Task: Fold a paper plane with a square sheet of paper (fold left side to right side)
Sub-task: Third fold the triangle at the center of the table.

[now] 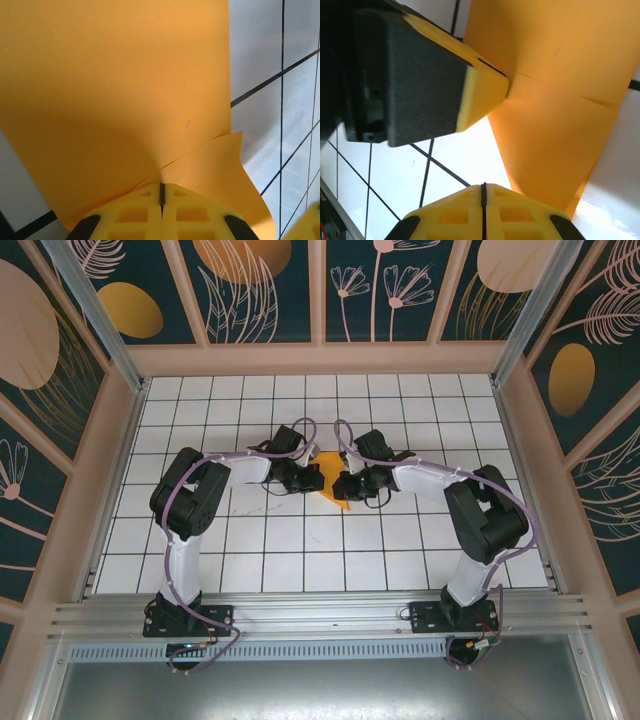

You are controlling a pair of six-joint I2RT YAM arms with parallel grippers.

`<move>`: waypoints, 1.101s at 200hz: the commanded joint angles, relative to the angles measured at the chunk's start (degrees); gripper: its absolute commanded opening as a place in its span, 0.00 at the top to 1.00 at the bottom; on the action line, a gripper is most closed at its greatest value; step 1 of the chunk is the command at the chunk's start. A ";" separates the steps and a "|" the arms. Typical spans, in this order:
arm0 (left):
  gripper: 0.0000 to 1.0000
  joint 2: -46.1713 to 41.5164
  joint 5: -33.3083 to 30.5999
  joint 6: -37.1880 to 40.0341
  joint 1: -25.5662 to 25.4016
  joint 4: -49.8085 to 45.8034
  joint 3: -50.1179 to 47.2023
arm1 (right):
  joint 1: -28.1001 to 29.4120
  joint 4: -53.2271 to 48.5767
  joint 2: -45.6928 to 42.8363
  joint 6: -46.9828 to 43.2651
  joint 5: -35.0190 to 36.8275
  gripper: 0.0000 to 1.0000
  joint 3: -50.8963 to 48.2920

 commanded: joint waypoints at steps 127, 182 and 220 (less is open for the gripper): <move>0.93 3.97 -7.81 1.83 -0.26 -5.14 -1.10 | -0.11 -6.78 5.48 -0.88 2.81 0.93 -1.11; 0.93 4.09 -8.69 2.18 -0.23 -5.53 -0.83 | -0.11 -9.07 3.60 0.06 3.30 0.98 -4.90; 0.93 4.60 -8.87 2.37 -0.28 -5.94 -0.14 | -0.17 -9.85 0.70 0.75 3.60 0.99 -8.01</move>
